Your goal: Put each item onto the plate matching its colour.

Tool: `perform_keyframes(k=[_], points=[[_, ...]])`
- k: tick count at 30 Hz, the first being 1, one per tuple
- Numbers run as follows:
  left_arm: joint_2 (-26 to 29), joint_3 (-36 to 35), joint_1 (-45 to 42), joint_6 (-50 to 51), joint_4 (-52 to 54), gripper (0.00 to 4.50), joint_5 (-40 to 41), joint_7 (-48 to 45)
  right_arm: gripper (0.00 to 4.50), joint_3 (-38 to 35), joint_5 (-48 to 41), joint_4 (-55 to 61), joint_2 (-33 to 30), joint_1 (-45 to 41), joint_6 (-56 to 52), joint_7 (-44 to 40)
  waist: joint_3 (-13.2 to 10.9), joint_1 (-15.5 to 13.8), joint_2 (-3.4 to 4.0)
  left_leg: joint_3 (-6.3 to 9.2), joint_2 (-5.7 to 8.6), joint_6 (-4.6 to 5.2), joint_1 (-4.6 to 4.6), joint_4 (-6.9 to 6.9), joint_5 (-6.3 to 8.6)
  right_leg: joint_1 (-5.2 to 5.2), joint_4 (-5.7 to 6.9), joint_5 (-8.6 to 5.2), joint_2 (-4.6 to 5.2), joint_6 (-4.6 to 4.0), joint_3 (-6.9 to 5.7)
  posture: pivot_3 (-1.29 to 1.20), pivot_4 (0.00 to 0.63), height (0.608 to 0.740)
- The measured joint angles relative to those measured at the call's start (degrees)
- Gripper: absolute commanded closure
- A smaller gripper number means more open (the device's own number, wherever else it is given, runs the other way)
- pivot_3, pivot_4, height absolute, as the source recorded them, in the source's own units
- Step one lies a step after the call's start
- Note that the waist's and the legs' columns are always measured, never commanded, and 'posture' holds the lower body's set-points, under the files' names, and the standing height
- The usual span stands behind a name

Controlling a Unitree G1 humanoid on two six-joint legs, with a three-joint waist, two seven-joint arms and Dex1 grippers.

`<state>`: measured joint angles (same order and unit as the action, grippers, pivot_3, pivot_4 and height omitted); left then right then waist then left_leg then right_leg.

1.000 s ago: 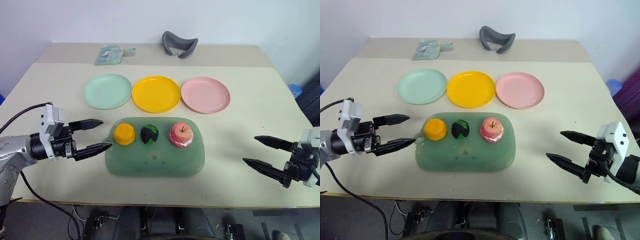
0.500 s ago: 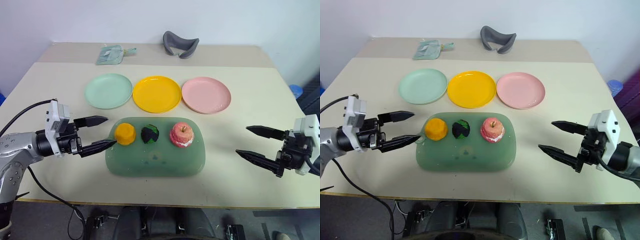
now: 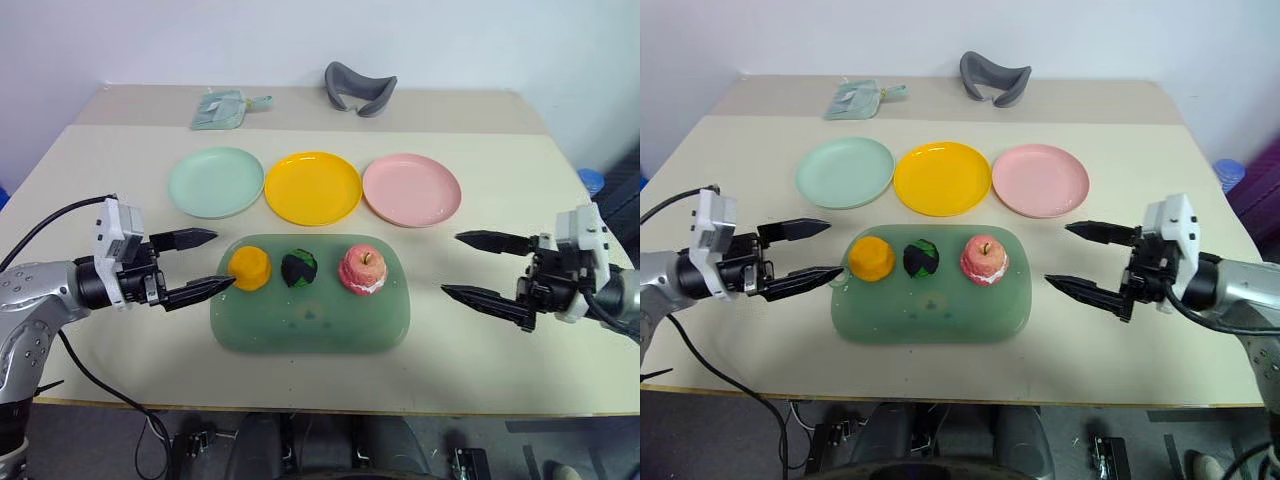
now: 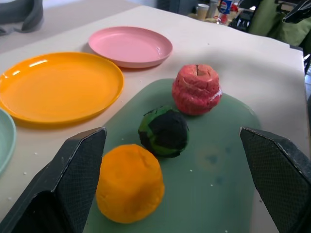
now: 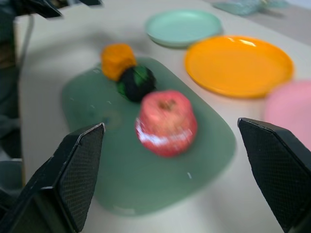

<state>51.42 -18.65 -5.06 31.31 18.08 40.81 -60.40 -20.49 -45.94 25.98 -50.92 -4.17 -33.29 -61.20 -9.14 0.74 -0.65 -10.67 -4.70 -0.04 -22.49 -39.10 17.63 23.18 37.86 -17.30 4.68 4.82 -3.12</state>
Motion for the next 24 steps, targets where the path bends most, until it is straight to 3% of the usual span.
perform_keyframes(k=[10, 24], points=[[-1.92, 5.45, -4.65, -0.74, -4.15, 0.00, -4.89, 2.08, 0.04, 18.04, 7.69, -8.72, 6.36, -17.28, 5.00, -4.01, -0.01, -0.14, 0.01, -0.10, 0.01, 0.00, -0.06, -0.03, 0.00, 0.10, 0.03, 0.00, 0.01, 0.00, -0.01, 0.00, 0.150, 0.740], [-5.74, 12.32, -5.71, -0.47, -5.47, 0.00, -11.56, 8.03, 0.04, 24.13, 15.93, -16.42, 13.35, -24.15, 11.13, -4.40, -0.01, -0.10, 0.01, -0.14, 0.00, 0.00, -0.09, -0.05, 0.00, 0.15, 0.08, 0.01, 0.02, 0.00, -0.01, 0.00, 0.150, 0.740]])
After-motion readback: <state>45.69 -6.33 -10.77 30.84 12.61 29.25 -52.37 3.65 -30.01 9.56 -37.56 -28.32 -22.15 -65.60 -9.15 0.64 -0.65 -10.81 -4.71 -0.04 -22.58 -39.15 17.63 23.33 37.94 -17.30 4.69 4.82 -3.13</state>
